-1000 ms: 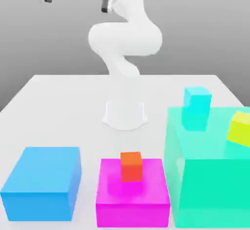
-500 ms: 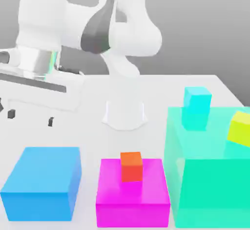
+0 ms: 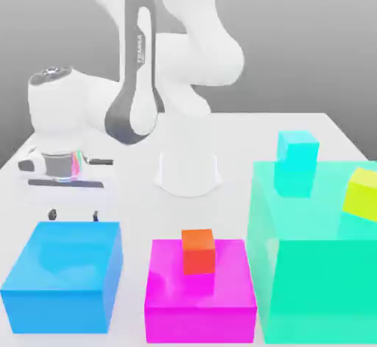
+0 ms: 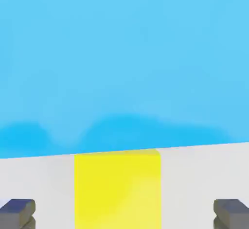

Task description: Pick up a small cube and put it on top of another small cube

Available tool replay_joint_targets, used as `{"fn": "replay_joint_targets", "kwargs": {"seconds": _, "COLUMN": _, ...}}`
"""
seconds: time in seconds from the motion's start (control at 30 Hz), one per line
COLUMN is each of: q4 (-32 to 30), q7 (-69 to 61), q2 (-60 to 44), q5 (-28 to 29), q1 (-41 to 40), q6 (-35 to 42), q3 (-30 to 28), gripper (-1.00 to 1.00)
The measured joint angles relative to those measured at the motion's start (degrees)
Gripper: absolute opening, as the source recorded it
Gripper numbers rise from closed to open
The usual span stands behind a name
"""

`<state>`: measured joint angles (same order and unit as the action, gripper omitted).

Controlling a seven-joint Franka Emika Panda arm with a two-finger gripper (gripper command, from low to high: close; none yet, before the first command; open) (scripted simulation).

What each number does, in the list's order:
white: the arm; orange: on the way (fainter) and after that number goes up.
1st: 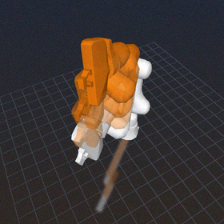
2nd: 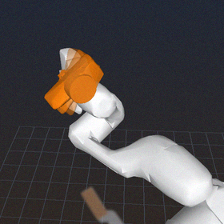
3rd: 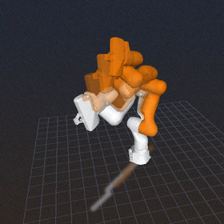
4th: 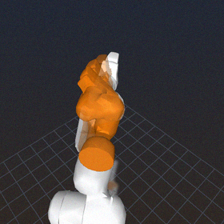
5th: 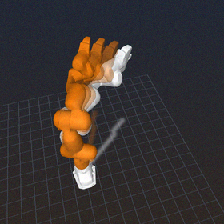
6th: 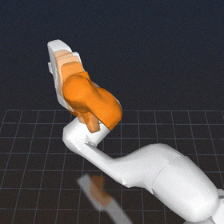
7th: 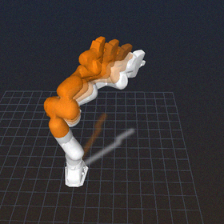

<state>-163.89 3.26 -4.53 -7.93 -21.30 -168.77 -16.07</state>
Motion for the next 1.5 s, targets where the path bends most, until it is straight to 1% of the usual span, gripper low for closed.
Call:
{"fn": "replay_joint_targets", "kwargs": {"seconds": 0.13, "q4": 1.1, "q7": -5.0, "q2": -4.7, "q5": -6.9, "q1": -3.8, "q6": -3.5, "q3": 5.5, "gripper": 0.0}}
{"fn": "replay_joint_targets", "kwargs": {"seconds": 0.27, "q4": 1.8, "q7": -8.2, "q2": -9.5, "q5": -10.7, "q1": -8.8, "q6": -7.3, "q3": 11.3, "gripper": 0.0}}
{"fn": "replay_joint_targets", "kwargs": {"seconds": 0.3, "q4": 1.9, "q7": -8.8, "q2": -10.6, "q5": -11.1, "q1": -10.0, "q6": -8.3, "q3": 12.5, "gripper": -1.0}}
{"fn": "replay_joint_targets", "kwargs": {"seconds": 0.5, "q4": 2.0, "q7": -8.8, "q2": -11.1, "q5": -11.1, "q1": -10.6, "q6": -8.6, "q3": 13.1, "gripper": -1.0}}
{"fn": "replay_joint_targets", "kwargs": {"seconds": 0.6, "q4": 1.8, "q7": -7.6, "q2": -9.1, "q5": -10.0, "q1": -8.9, "q6": -7.0, "q3": 11.3, "gripper": -1.0}}
{"fn": "replay_joint_targets", "kwargs": {"seconds": 0.7, "q4": 1.2, "q7": -5.0, "q2": -5.7, "q5": -6.9, "q1": -6.2, "q6": -4.3, "q3": 7.8, "gripper": -1.0}}
{"fn": "replay_joint_targets", "kwargs": {"seconds": 0.83, "q4": 0.2, "q7": -0.1, "q2": -0.9, "q5": -0.2, "q1": -4.0, "q6": -0.8, "q3": 3.9, "gripper": -1.0}}
{"fn": "replay_joint_targets", "kwargs": {"seconds": 1.0, "q4": -1.3, "q7": 5.0, "q2": 4.5, "q5": 7.6, "q1": -5.3, "q6": 3.5, "q3": 2.8, "gripper": -1.0}}
{"fn": "replay_joint_targets", "kwargs": {"seconds": 1.17, "q4": 2.3, "q7": 1.1, "q2": 7.4, "q5": 9.9, "q1": -6.0, "q6": 14.0, "q3": 1.6, "gripper": -1.0}}
{"fn": "replay_joint_targets", "kwargs": {"seconds": 1.27, "q4": 4.6, "q7": -2.3, "q2": 10.0, "q5": 10.5, "q1": -5.0, "q6": 20.3, "q3": 2.2, "gripper": -1.0}}
{"fn": "replay_joint_targets", "kwargs": {"seconds": 1.5, "q4": 7.1, "q7": -13.4, "q2": 16.4, "q5": 9.9, "q1": 5.4, "q6": 26.4, "q3": 10.2, "gripper": -1.0}}
